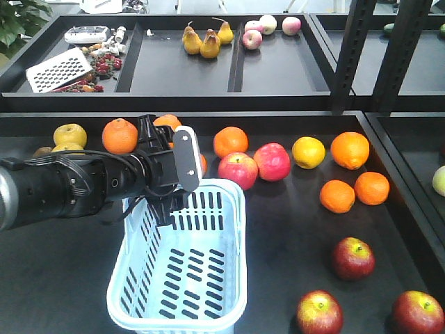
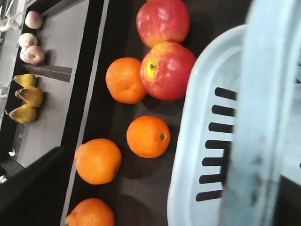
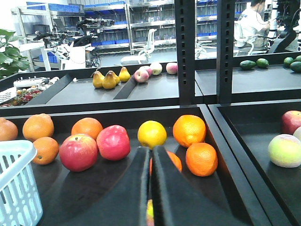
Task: Pick three apples into basket with both arms
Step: 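Lower the light-blue basket onto the fruit table with the left gripper, then open the left gripper and lift it away from the basket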
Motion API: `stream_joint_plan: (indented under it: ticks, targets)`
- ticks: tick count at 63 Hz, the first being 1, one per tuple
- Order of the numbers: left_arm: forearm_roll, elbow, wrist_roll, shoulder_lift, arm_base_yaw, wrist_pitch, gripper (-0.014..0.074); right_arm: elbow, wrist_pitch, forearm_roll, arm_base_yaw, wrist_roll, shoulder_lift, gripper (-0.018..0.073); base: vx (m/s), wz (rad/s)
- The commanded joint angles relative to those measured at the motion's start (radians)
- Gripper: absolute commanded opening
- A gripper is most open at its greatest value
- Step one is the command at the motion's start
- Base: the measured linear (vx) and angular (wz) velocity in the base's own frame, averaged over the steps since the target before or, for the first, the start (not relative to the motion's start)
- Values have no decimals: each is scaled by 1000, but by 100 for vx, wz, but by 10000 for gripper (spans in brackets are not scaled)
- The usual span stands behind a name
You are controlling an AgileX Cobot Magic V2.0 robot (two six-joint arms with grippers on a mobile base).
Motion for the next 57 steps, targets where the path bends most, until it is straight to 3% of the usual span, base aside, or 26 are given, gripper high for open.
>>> stream_joint_plan:
  ticks: [1, 28, 43, 57]
  targets:
    - [-23, 5, -45, -40, -2, 16, 686, 13, -70, -3, -4, -10, -3, -9, 0, 0]
    - [-23, 203, -46, -271, -5, -54, 679, 13, -70, -3, -4, -10, -3, -9, 0, 0]
    - [-82, 203, -54, -413, -21, 205, 645, 13, -70, -3, -4, -10, -3, -9, 0, 0]
    - [-203, 203, -135, -578, 34, 211, 580, 13, -70, -3, -4, -10, -3, -9, 0, 0]
